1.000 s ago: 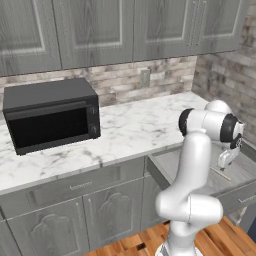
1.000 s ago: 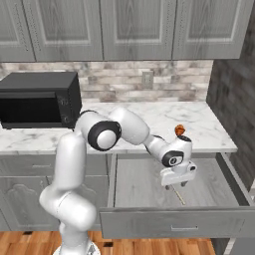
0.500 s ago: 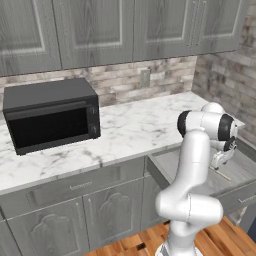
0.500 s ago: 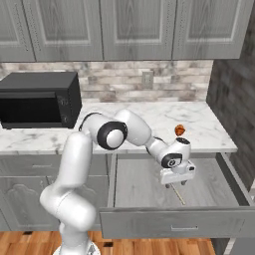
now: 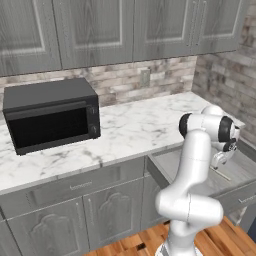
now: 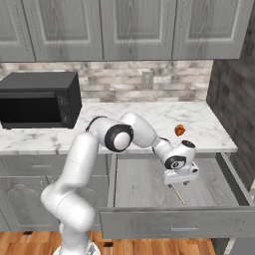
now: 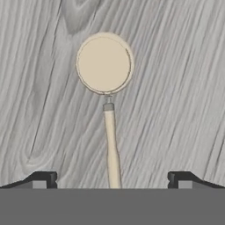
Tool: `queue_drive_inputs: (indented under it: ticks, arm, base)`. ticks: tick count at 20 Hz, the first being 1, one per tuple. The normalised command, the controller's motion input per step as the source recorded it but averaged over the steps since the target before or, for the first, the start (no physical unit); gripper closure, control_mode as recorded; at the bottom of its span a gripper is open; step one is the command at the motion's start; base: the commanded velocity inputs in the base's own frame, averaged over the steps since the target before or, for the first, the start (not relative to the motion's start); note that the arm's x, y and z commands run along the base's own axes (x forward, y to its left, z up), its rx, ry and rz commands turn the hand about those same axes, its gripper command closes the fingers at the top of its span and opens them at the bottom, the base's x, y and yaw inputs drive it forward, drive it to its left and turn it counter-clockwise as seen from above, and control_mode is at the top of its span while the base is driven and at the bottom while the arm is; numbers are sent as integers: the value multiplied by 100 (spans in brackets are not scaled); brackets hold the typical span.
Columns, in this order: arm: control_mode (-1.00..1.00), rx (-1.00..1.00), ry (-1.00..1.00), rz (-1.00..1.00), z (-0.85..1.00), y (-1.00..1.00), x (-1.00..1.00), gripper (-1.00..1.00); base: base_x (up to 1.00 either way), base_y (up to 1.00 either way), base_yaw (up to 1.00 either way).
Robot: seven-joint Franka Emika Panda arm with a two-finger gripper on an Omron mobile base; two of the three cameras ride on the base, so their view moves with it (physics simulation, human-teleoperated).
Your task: Pick the dish brush from the drawer and place it on the counter.
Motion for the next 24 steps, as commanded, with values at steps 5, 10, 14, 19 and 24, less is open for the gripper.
queue_drive_inputs:
  ticks: [5, 10, 14, 19, 24]
  arm:
    - [-100, 2, 0, 0, -31, 0, 0, -100]
    - [-100, 0, 0, 0, -25, 0, 0, -100]
    - [-100, 0, 0, 0, -24, 0, 0, -100]
    - [-100, 0, 0, 0, -32, 0, -6, 100]
    - [-100, 0, 0, 0, -37, 5, -21, 100]
  base:
    - [0, 0, 0]
    - [0, 0, 0]
    - [0, 0, 0]
    - [0, 0, 0]
    - [0, 0, 0]
